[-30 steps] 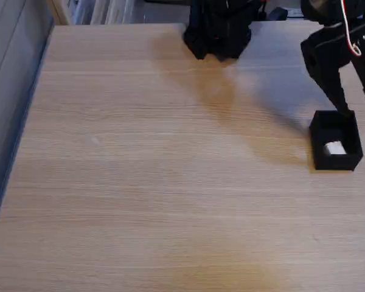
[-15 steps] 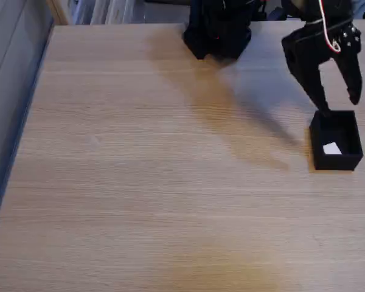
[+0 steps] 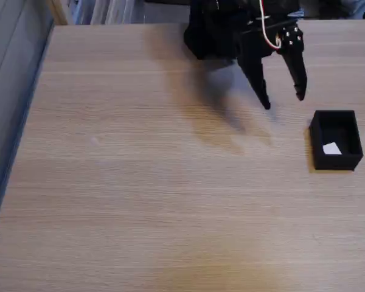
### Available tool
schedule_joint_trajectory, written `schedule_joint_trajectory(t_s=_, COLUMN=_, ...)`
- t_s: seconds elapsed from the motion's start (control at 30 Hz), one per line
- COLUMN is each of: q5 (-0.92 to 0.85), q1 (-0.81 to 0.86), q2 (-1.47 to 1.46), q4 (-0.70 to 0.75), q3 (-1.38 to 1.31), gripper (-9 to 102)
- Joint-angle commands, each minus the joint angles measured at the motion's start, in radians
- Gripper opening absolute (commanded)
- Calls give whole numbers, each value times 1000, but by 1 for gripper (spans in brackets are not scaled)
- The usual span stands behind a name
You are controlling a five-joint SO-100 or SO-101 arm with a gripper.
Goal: Pick a white block and place it in the black box.
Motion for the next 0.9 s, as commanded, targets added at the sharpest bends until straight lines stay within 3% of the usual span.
schedule_joint_trajectory(t_s=0.0, q5=-15, q1=72, q2=57, q4=5, q3=44, gripper=27)
schedule_joint_trajectory(t_s=0.2, q5=-55, q1=201, q2=135, q4=-26, q3=161, gripper=16)
schedule_joint_trajectory(t_s=0.37, q5=-114, q1=290, q2=275, q4=-2, q3=291, gripper=1)
schedule_joint_trajectory(t_s=0.87, q5=-137, q1=368, q2=606, q4=215, q3=537, gripper=0)
